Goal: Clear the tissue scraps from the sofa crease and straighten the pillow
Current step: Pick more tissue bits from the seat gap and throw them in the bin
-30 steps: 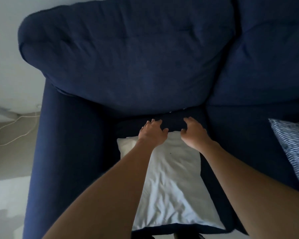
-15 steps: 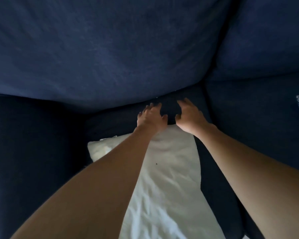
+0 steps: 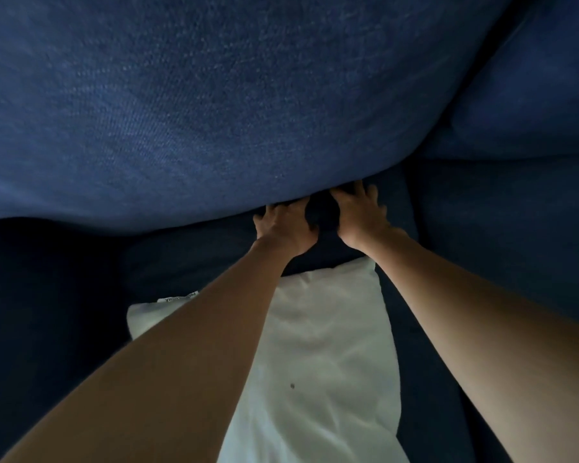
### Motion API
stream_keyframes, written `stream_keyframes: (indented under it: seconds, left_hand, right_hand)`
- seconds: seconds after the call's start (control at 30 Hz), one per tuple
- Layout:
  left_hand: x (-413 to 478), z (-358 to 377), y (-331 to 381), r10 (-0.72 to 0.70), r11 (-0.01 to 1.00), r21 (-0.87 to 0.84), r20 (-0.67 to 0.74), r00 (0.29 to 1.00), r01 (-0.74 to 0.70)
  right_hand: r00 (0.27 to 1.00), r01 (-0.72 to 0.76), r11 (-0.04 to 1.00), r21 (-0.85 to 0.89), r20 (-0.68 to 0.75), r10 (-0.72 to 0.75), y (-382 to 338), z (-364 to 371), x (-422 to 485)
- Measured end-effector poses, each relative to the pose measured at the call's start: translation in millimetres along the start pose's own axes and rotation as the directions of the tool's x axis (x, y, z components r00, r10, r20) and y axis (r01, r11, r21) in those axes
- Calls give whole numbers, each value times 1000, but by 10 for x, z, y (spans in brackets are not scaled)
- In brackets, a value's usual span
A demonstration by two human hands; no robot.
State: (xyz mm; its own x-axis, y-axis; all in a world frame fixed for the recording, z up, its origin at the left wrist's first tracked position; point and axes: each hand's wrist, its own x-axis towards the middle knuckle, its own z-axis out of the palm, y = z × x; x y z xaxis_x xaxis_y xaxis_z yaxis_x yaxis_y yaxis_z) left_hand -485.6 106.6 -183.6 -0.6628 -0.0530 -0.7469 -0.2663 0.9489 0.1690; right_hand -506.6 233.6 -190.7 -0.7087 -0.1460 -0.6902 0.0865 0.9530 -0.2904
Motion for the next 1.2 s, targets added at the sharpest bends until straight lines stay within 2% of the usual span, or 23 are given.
stream_keyframes:
  seconds: [0.27,0.47,0.63,0.73,0.97,1.2]
  left_hand:
    - [49,63,-38,14,999,32,-58,998,-12]
    - [-70,15,-41,39,999,32,-104,994,-36]
    - [-504,-125,-25,82,993,-58,-243,967,-99]
    - [-829,-291,-72,81,988,-97,-328,941,-119]
    - [-1604,-853,-306,2,960,-246,-466,885,-132]
    - [-2418,-1201,-904,-162,874,-467,-539,826,-133]
  right_hand:
    - [1000,-11,992,-128,-29,7,-41,-28,61]
    - [993,15,998,-57,-120,-21,-62,-100,-34]
    - [973,49,999,-14,-226,-51,-132,-152,-446]
    - [937,54,996,71,-349,-26,-269,-226,-763]
    - [877,225,968,113,-456,-151,-933,-709,-1384]
    - [806,399,908,126,-520,-282,-1726,-829,-2002]
